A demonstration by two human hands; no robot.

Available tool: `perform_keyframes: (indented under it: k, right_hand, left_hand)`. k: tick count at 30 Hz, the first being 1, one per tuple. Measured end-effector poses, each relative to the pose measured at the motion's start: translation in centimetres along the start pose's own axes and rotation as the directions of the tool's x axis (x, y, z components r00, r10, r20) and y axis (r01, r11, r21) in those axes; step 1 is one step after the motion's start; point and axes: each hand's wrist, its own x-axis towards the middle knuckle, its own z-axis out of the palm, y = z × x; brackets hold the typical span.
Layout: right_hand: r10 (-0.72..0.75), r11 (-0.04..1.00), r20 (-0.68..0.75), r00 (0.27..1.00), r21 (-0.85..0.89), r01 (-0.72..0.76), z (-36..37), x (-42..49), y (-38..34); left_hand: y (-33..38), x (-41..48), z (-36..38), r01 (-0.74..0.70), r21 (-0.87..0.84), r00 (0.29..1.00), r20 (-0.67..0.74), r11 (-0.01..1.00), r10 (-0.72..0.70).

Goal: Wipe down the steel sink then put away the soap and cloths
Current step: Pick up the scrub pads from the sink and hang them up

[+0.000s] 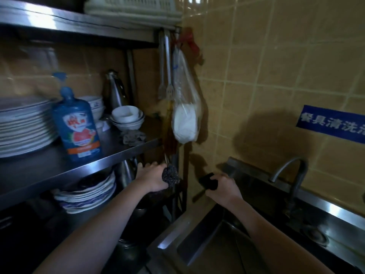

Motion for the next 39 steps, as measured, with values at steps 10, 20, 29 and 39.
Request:
perform_keyframes:
  k: [10, 20, 29, 39]
  right_hand:
    - [-0.101, 0.989, 0.045, 0.994, -0.108, 0.105, 4.6, 3.0, -11.9]
    - [-0.3, 0.943, 0.11, 0.948, -0.118, 0.312, 11.4, 4.8, -24.2]
    - [-0.47, 0.876, 0.19, 0.862, -0.022, 0.482, 16.2, 5.2, -35.0]
    - [-0.578, 0.803, 0.201, 0.791, -0.034, 0.595, 21.3, 7.7, -42.8]
  left_hand:
    - [-11.9, -5.2, -2.4, 0.219, -0.016, 0.973, -0.075, 0.976, -0.22]
    - [-23.2, -13.4, -4.8, 0.47, 0.03, 0.876, -0.143, 0.882, -0.461]
    - [-31.4, -20.2, -7.6, 0.629, 0.018, 0.773, -0.116, 0.777, -0.624]
    - [-36.3, -20.6, -7.8, 0.69, 0.022, 0.72, -0.128, 0.723, -0.683]
